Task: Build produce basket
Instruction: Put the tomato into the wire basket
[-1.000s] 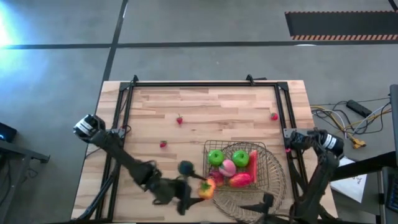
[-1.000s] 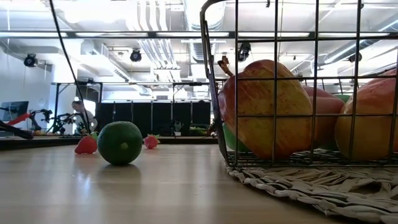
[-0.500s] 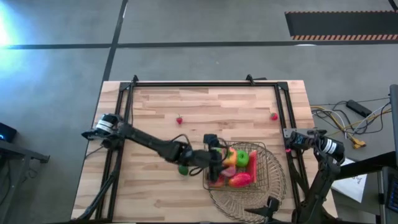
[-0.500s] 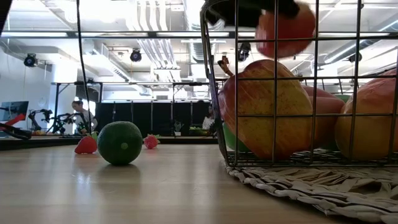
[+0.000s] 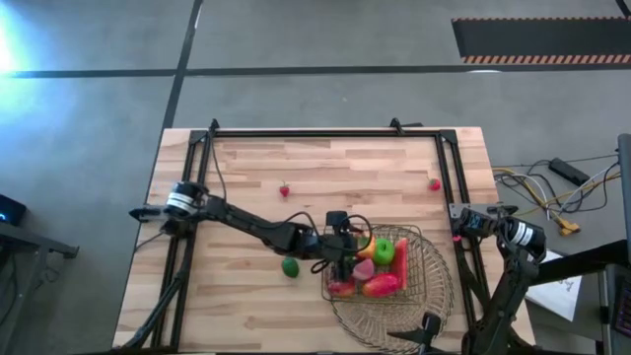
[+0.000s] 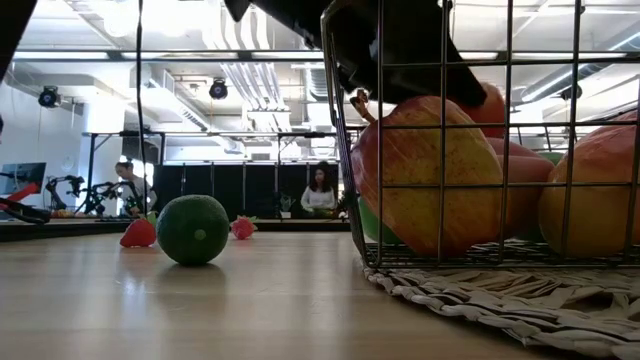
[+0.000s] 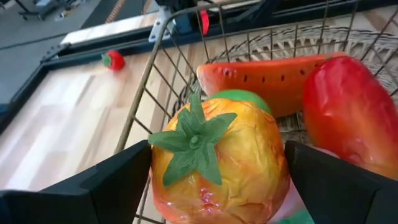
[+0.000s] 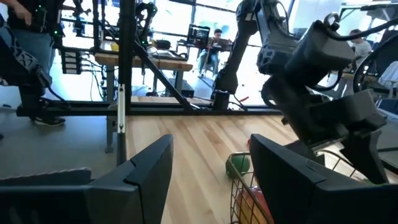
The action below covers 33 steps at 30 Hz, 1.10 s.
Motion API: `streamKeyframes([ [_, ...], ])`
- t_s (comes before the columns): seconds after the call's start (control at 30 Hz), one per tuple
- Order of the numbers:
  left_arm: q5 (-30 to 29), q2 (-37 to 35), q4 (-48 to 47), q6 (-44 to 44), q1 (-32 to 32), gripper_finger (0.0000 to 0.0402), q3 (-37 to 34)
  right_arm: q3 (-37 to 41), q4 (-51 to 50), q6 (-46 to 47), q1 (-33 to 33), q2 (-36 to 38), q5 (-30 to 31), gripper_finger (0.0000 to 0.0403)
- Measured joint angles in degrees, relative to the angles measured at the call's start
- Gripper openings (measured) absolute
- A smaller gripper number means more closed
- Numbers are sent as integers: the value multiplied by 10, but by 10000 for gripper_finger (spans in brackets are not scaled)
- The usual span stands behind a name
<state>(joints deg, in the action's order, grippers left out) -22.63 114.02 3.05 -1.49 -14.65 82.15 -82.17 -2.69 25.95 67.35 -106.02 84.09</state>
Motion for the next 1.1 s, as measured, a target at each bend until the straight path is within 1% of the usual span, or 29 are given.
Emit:
streamKeyframes([
  [0.43,1,1,1,12,11,347,-6,0,2,5,0,0,0,205],
  [0.53,21,1,-1,11,14,348,-12,0,2,5,0,0,0,205],
  [0.6,45,0,2,12,19,353,-16,0,2,5,0,0,0,205],
  [0.67,57,0,4,12,22,360,-22,0,2,5,0,0,0,205],
  [0.93,60,0,-2,12,23,396,-26,0,3,5,-1,0,0,205],
  [1.1,59,-3,-16,7,24,397,-23,0,3,5,-1,0,0,205],
])
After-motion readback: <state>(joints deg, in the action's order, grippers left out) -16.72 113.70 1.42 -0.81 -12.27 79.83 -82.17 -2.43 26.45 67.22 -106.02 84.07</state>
